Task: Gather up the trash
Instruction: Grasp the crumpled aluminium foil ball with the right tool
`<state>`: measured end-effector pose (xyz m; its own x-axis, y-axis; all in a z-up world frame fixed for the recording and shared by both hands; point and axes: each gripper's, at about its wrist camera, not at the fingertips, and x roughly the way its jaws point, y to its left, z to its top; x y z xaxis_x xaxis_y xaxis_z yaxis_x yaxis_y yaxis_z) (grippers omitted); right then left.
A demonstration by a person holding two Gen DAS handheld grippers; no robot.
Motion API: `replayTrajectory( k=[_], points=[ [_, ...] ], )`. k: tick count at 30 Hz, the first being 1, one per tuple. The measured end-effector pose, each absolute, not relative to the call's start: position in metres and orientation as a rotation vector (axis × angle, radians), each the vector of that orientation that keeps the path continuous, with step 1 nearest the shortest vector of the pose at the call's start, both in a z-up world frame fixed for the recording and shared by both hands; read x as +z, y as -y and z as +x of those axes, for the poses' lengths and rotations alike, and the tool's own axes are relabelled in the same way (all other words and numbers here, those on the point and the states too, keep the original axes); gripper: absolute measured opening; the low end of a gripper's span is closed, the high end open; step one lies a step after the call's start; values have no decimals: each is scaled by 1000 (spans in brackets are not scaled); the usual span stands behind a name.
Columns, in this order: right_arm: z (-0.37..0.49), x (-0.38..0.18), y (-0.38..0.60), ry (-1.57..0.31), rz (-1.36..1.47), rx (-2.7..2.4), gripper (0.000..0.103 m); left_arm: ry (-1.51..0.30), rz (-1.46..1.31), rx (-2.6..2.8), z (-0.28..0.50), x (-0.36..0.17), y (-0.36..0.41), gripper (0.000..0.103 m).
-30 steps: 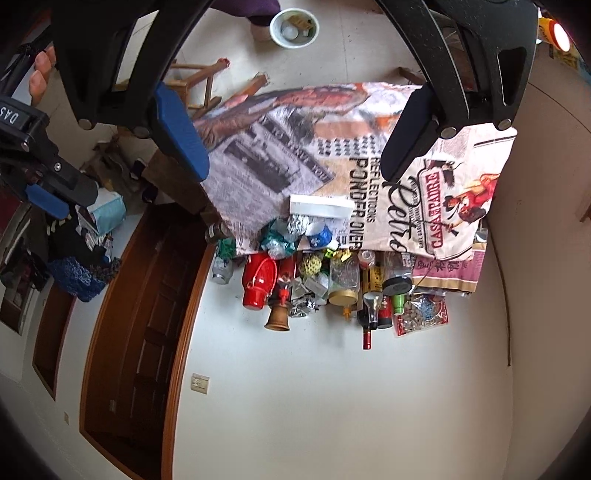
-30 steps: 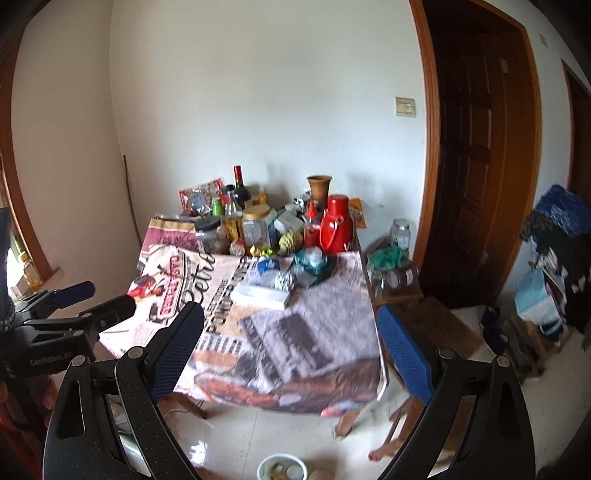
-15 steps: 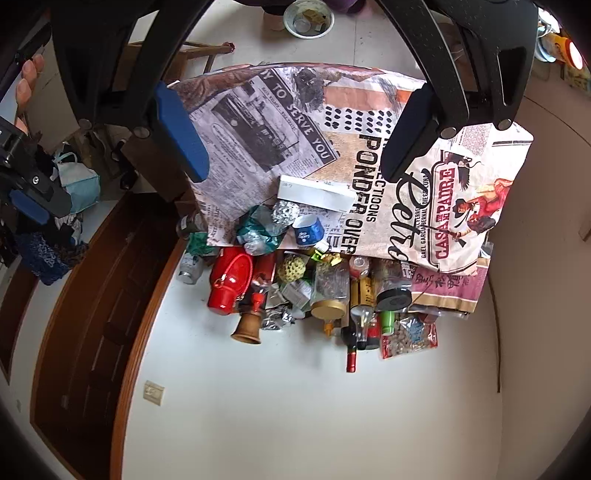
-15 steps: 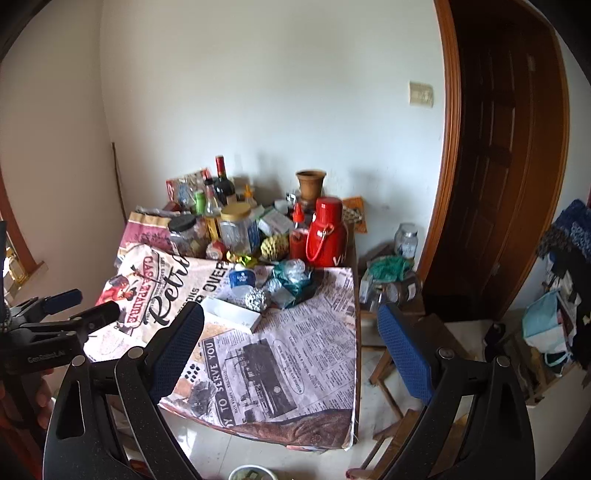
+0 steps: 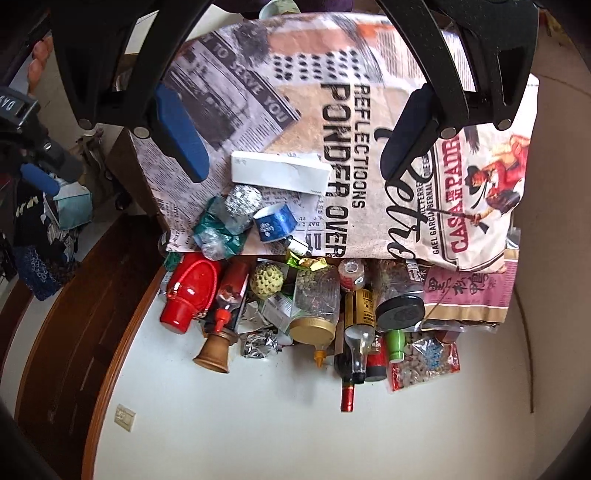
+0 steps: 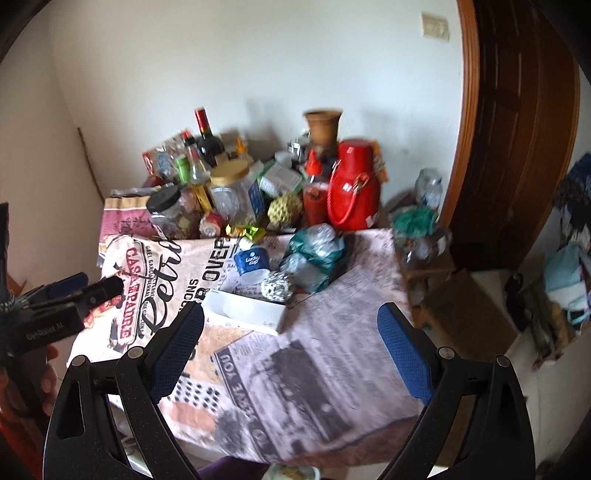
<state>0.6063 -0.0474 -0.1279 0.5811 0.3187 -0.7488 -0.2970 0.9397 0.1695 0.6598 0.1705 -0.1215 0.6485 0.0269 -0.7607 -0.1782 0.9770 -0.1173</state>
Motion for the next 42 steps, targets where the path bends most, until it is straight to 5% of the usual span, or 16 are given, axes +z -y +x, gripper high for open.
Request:
replayTrajectory(
  k=[15,21,23,42],
  points=[
    [731,-276,-42,-1180,19,289,92,-1052,-280,102,766,-231,-258,94],
    [747,-307,-47,-1241,35,308,69,-1128,-290,77,804,-277,-261,92],
    [748,-310,-46,-1260,48,317,51,-1157,-270,68,815,-290,-260,91],
    [686,-216,57,-1121,34,269,50,-1306,-178,11,778,-322,-211,88]
  ],
)
